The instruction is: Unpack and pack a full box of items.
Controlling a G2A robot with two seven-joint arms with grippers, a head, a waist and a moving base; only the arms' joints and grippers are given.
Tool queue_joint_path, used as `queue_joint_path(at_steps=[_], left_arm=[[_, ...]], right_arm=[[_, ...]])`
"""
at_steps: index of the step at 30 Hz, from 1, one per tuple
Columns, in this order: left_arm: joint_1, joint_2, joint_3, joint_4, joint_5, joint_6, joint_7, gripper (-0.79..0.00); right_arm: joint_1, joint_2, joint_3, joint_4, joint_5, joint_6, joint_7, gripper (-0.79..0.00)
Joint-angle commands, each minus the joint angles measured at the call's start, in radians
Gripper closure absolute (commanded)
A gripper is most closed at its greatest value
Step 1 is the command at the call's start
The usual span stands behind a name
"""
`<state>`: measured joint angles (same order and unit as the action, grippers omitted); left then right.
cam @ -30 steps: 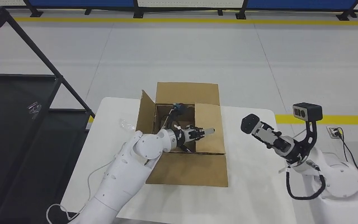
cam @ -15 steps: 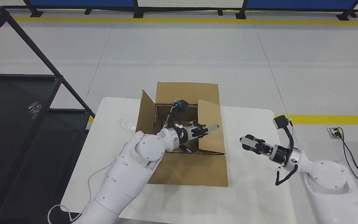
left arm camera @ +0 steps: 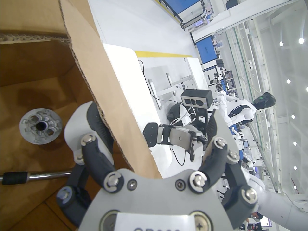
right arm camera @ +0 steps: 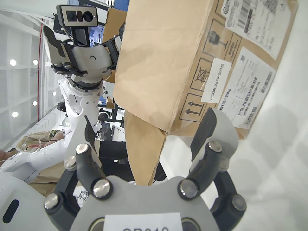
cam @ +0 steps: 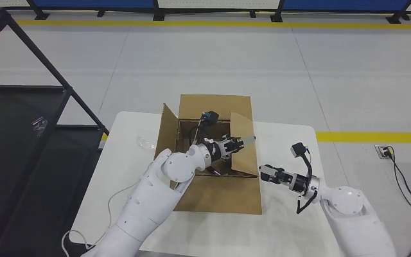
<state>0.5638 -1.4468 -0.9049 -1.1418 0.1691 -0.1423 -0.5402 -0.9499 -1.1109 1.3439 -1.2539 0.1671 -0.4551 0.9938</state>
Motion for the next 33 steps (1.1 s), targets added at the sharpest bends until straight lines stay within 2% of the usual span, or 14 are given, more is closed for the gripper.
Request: queue_joint_path(at_steps=[1,8,14,18,24,27,33], left_arm=[[-0.002,-0.002,0.0,0.005,0.001,-0.002,0.002,-0.785],[0.01,-0.004,-0.012,-0.007,-0.009,-0.022,0.0,-0.785],[0.033,-0.001,-0.025,-0.038,-0.007,-0.035,-0.007,-0.785],[0.043,-0.002,-0.025,-0.056,-0.006,-0.04,-0.015,-0.785],[0.033,-0.015,0.003,-0.052,-0.004,-0.045,-0.005,-0.785],[0.021,-0.027,0.023,-0.033,-0.024,-0.058,0.011,-0.785],[-0.034,-0.063,0.095,0.05,-0.045,-0.073,0.004,-0.785]], right_arm=[[0.009,-0.003,-0.018,0.01,0.025,-0.024,0.021,-0.785],[0.044,-0.008,-0.073,0.029,0.035,-0.039,0.07,-0.785],[0.05,-0.007,-0.074,0.022,0.048,-0.051,0.048,-0.785],[0.018,0.009,0.007,-0.003,0.064,-0.064,0.001,-0.785],[-0.095,0.033,0.174,-0.119,0.118,-0.077,-0.161,-0.785],[-0.162,0.04,0.247,-0.21,0.14,-0.09,-0.239,-0.785],[-0.316,0.046,0.366,-0.397,0.193,-0.18,-0.324,-0.785]])
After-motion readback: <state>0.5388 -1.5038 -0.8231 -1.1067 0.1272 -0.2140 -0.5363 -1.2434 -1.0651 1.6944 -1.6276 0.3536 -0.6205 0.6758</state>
